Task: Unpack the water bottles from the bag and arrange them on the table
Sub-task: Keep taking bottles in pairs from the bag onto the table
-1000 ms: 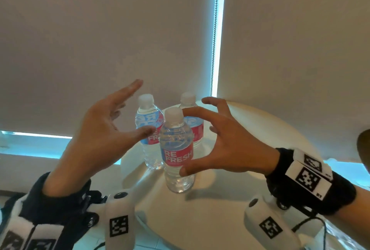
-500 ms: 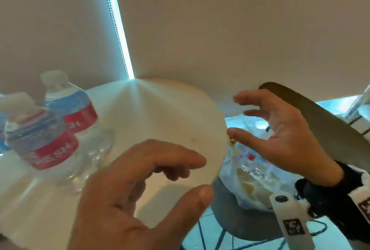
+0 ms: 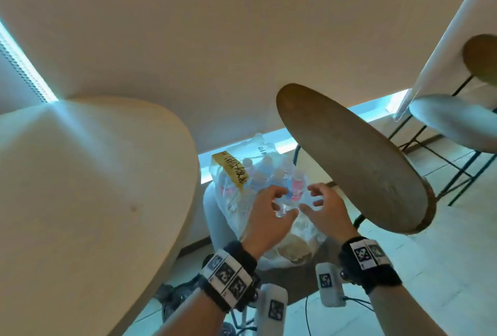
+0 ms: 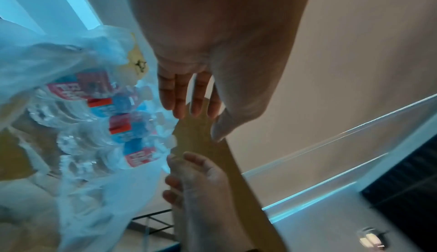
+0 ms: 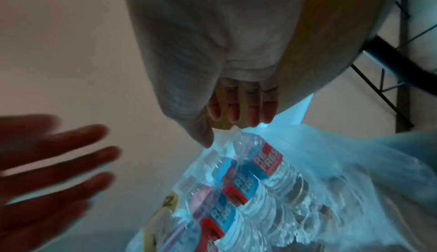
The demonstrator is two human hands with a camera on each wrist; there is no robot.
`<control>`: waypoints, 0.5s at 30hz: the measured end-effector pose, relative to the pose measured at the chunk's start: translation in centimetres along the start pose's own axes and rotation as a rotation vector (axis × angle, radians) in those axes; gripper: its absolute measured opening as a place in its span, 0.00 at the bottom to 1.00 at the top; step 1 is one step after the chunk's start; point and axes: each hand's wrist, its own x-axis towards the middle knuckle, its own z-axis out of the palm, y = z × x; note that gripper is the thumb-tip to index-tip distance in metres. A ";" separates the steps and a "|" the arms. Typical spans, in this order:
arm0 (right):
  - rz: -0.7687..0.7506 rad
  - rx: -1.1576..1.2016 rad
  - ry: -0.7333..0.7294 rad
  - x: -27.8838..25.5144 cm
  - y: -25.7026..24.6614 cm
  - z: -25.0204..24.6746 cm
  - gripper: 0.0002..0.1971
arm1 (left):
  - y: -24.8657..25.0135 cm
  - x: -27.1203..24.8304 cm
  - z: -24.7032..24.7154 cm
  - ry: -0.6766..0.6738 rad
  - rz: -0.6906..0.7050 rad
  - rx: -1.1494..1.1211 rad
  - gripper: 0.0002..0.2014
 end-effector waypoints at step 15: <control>-0.064 -0.243 0.069 6.7 2.7 4.5 0.36 | -5.9 9.0 6.3 0.041 -0.033 0.586 0.39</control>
